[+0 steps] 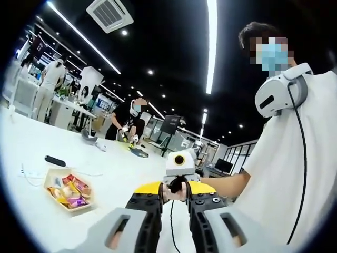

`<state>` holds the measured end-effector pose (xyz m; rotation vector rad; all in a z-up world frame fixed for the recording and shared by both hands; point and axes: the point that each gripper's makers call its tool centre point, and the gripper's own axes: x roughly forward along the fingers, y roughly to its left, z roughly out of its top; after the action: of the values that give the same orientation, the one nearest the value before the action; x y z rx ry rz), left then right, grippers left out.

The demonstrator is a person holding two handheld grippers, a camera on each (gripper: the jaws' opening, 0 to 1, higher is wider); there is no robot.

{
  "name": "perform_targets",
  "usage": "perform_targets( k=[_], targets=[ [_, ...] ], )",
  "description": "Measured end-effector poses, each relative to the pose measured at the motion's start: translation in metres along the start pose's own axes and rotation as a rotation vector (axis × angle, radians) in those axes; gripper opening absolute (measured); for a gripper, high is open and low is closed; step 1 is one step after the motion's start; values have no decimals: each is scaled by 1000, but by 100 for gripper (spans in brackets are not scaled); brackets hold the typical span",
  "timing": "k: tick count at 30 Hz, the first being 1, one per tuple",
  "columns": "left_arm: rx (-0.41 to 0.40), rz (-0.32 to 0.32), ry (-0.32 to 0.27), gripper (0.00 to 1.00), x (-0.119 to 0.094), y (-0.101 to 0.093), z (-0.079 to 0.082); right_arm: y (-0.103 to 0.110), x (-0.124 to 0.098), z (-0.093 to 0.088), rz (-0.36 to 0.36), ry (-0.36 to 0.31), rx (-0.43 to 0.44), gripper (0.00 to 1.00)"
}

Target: Place the target food into the container with the food tongs after gripping and lifting it, then release it inside without dropping or visibly crushing the food.

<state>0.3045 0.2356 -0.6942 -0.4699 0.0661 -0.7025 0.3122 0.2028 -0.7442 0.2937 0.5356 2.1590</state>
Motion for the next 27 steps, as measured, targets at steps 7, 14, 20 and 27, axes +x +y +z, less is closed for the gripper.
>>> perform_targets(
  k=[7, 14, 20, 27],
  targets=[
    [-34, -25, -14, 21, 3, 3, 0, 4, -21, 2, -33, -56, 42, 19],
    [5, -12, 95, 26, 5, 3, -21, 6, -28, 8, -37, -19, 18, 18],
    [6, -20, 122, 25, 6, -1, -28, 10, -31, 12, -28, 6, -21, 18],
    [130, -3, 186, 23, 8, 0, -41, 2, -33, -2, -54, 133, -114, 19]
  ],
)
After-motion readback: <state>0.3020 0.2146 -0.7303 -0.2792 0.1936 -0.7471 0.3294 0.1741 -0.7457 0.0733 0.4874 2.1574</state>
